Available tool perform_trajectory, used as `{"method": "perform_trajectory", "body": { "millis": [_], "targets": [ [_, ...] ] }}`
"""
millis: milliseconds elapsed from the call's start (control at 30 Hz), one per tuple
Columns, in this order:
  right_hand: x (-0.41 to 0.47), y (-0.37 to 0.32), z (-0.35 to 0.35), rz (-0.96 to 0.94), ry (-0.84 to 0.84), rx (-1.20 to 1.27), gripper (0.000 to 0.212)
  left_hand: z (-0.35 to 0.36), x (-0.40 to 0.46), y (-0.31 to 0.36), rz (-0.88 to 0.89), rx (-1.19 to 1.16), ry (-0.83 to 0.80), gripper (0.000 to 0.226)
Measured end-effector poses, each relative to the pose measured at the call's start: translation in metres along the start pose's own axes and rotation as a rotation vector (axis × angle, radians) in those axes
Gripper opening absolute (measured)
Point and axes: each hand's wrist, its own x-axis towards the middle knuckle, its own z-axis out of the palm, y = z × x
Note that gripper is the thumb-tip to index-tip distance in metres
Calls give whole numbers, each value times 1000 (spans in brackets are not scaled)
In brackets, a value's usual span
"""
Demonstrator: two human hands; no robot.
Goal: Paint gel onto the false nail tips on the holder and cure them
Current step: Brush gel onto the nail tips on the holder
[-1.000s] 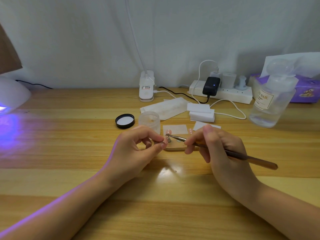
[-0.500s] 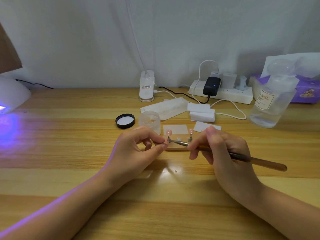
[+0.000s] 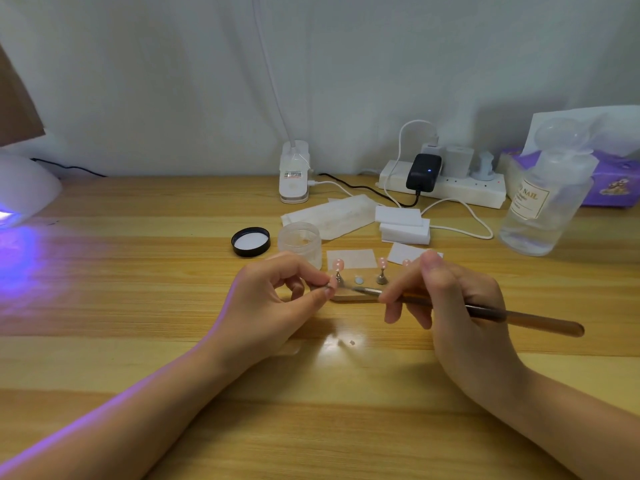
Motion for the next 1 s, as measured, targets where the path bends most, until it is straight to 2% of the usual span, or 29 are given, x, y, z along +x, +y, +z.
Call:
{"method": "perform_trajectory", "body": {
  "millis": [167,400,533,600,667,767,900,1000],
  "targets": [
    [2,0,2,51,-39,-16,39,0,1,0,-10,1,-5,5],
    [0,-1,0,45,-87,19,47,-1,1,-1,-29,15,-9,20],
    [0,-4,-1,42,-26,59,47,0,0,2,-65,-27,2,4],
    [1,-6,-2,36,38,59,43,0,-1,4,-92,-63,24,10],
    [4,-7,-2,64,75,53,29,0,-2,6,-103,-75,23,15],
    [6,-8,-1,109,64,66,10,0,-2,8,-100,-73,15,15],
    [5,-10,1,42,15,-48,5,0,-2,8,-98,-92,19,11],
    [5,-9,1,1,-20,-95,12,0,-2,8,-99,-101,21,15]
  ]
}}
